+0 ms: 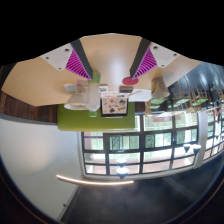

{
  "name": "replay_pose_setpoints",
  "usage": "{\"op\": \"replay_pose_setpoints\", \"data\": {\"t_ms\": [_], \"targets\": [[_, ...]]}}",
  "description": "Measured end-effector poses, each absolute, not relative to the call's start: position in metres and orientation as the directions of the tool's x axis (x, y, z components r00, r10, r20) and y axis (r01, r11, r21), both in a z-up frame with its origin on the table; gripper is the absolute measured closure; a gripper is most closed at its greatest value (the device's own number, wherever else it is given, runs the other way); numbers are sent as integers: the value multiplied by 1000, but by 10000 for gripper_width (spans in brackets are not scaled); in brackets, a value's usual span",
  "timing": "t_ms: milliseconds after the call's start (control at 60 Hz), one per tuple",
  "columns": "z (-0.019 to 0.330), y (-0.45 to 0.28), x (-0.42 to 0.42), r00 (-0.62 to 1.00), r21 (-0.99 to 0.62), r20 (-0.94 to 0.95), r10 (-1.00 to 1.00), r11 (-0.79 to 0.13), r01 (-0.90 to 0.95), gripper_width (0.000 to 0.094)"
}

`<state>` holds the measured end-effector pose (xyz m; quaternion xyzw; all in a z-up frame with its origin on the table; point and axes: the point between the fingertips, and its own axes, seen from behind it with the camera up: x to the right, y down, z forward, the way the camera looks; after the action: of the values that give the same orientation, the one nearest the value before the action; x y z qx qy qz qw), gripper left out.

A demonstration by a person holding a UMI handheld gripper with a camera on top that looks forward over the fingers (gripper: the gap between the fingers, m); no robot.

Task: Pour water

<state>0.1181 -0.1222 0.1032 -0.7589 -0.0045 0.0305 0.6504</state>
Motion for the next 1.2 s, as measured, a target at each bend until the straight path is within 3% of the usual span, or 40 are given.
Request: {"op": "replay_pose_setpoints", "data": {"t_ms": [250,417,450,500,667,683,817,900,1050,1133,1200], "targets": [[98,7,189,993,-991,60,-103,-128,47,117],[95,88,201,994,-996,6,-110,-94,-5,126],[95,100,201,994,-996,11,-109,-86,2,162],[88,112,203,992,-994,36,-118,-111,23,468],[90,118,207,983,-994,79,-167,-82,66,565],[90,118,206,983,-994,83,-165,-81,70,611],[90,117,201,976,-987,138,-169,-101,122,648],[100,110,184,967,-975,205,-153,-114,188,652],[156,100,131,882,-889,456,-116,-96,447,654],[187,99,86,739,-746,666,-99,-78,662,654],[191,107,38,570,-573,819,-66,-53,818,654]]}}
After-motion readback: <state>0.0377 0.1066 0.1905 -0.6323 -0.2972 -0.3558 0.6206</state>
